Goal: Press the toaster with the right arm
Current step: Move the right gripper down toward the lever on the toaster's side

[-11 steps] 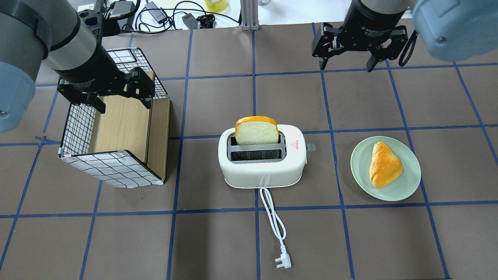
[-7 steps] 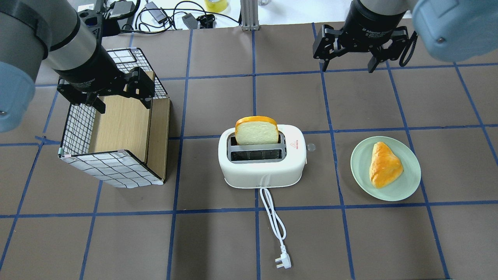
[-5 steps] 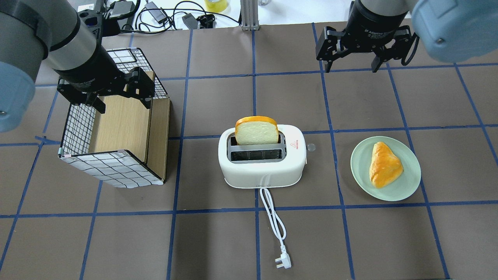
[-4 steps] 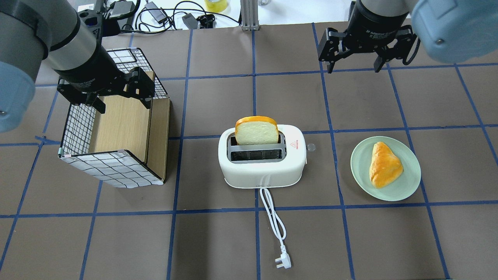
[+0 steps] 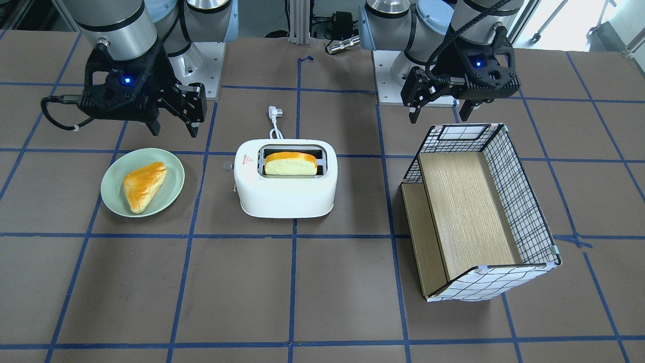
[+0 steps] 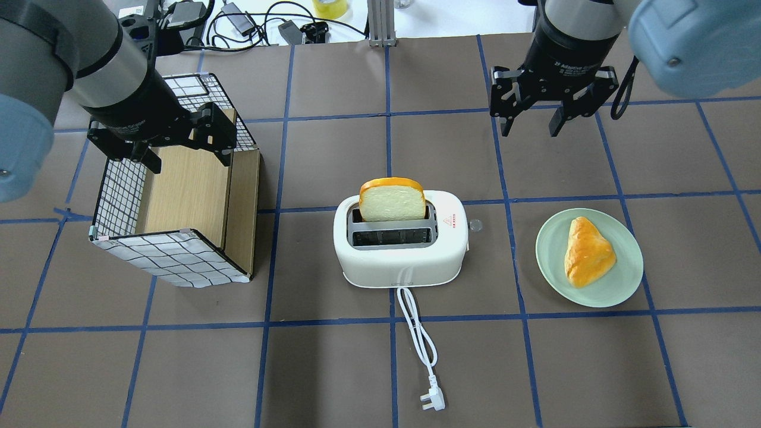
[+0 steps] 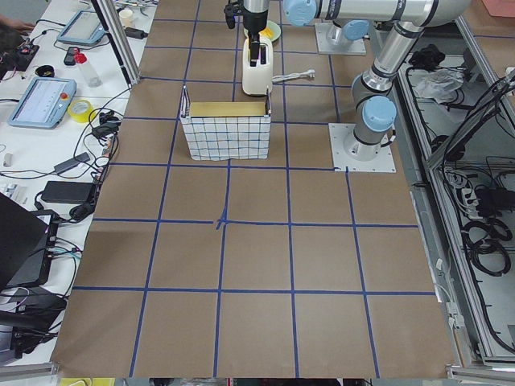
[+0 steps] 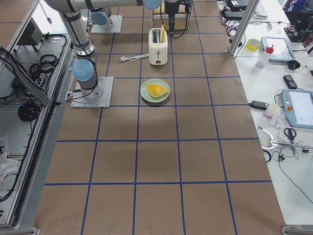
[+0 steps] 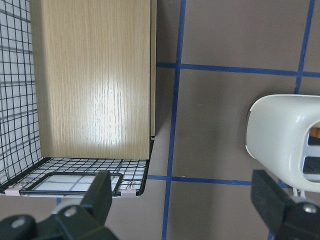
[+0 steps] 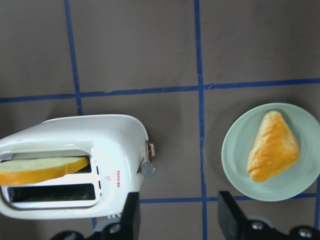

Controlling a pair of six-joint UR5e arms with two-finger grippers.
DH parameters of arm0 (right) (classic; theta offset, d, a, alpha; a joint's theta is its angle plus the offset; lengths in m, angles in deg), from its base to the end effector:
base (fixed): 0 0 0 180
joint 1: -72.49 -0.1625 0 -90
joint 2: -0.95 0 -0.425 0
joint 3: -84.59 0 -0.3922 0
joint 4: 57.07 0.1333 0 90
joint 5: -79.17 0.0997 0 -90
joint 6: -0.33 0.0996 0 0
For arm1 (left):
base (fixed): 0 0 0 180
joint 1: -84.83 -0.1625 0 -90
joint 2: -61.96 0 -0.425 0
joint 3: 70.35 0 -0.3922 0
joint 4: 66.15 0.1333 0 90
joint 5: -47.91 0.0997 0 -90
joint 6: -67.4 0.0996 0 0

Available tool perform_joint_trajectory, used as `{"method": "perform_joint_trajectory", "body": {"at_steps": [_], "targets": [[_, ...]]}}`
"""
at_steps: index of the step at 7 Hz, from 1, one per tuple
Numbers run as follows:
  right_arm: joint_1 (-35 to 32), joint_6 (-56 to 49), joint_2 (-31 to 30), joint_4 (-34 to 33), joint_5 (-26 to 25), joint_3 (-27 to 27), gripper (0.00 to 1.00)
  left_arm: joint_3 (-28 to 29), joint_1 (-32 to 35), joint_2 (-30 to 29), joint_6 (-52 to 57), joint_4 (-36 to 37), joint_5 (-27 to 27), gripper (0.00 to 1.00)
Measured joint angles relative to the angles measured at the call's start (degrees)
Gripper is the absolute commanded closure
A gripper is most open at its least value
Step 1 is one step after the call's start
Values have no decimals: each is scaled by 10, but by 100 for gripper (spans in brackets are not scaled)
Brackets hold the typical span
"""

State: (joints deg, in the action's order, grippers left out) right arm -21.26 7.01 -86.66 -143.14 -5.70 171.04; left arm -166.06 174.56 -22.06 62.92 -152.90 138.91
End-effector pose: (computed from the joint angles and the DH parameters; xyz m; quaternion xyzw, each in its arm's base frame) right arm 0.1749 -0.4943 0.4912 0.0266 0.9984 0.0281 0.0424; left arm -0.1294 -0.4542 0.4938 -0.0417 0.9986 -0.0310 0.0076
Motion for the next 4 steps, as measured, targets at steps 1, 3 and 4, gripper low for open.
{"method": "perform_joint_trajectory", "body": {"at_steps": [1,3,4], "targets": [[16,-18,2,32,52,2,100,0,0,0,0,0,0,0],[84,-114,4,82,159,29,100,0,0,0,0,0,0,0],[113,-167,4,86,211,60,100,0,0,0,0,0,1,0]]}}
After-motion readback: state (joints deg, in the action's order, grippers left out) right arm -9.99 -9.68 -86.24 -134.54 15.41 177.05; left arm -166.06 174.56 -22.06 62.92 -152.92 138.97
